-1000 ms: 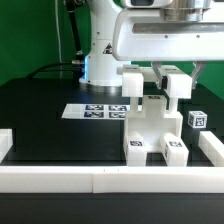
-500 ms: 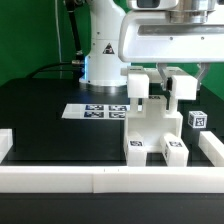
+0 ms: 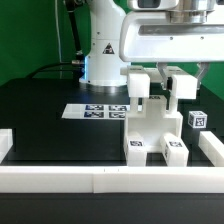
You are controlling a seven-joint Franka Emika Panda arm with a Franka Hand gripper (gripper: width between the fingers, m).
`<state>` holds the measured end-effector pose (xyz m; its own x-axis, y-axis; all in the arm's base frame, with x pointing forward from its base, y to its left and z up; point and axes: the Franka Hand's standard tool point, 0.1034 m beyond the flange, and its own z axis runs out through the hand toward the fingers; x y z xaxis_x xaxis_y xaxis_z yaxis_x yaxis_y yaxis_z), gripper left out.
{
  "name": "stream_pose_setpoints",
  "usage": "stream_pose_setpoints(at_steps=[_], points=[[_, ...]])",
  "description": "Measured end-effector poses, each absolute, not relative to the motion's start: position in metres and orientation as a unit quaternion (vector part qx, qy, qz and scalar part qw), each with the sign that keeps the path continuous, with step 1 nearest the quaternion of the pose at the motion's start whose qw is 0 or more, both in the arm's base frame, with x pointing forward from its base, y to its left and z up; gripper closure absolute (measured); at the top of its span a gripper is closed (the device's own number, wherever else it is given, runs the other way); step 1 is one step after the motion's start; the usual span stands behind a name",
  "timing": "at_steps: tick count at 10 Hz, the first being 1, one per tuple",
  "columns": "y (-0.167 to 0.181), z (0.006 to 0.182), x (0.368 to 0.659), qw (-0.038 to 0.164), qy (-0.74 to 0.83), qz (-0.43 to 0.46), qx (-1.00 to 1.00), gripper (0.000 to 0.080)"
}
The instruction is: Assemble chair
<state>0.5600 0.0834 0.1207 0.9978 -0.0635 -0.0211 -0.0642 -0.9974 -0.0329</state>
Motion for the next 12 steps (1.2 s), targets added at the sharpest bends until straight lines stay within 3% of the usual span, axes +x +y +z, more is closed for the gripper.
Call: stream_pose_setpoints(at_steps=[12], points=[[0.0802, 0.1213, 0.5618, 0.017, 0.019, -0.005, -1.000, 0.0511]])
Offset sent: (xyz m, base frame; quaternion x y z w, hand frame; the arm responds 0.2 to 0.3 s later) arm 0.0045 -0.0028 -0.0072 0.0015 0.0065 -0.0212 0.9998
